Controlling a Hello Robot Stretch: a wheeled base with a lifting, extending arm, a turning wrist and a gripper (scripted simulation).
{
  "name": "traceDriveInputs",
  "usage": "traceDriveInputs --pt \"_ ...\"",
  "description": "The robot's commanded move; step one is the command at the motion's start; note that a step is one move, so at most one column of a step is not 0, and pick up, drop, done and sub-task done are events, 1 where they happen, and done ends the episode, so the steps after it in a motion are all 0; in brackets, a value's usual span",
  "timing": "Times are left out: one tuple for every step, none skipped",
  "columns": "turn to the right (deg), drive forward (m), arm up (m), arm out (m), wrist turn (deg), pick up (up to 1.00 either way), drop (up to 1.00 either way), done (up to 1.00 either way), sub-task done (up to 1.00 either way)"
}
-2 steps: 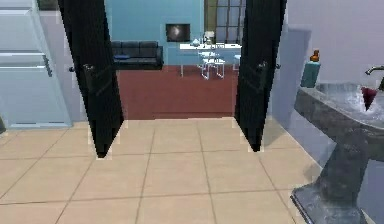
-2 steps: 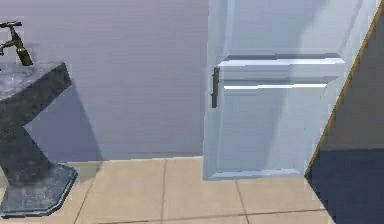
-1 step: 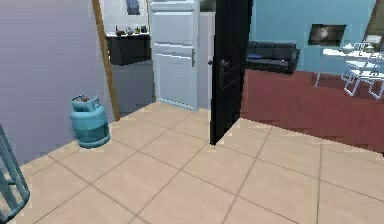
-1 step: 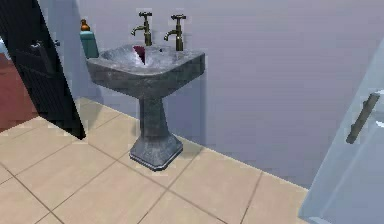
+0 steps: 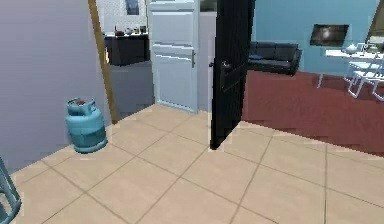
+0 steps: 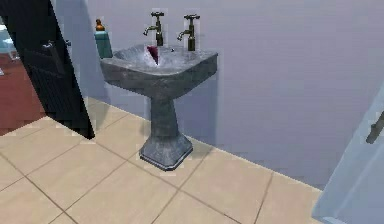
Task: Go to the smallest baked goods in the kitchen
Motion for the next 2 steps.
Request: traceDriveInputs --pt "-15.0 0.00 0.00 0.00 0.0 0.00 0.00 0.00 0.00" --pt "0.0 1.00 0.00 0.00 0.0 0.00 0.00 0.00 0.00"
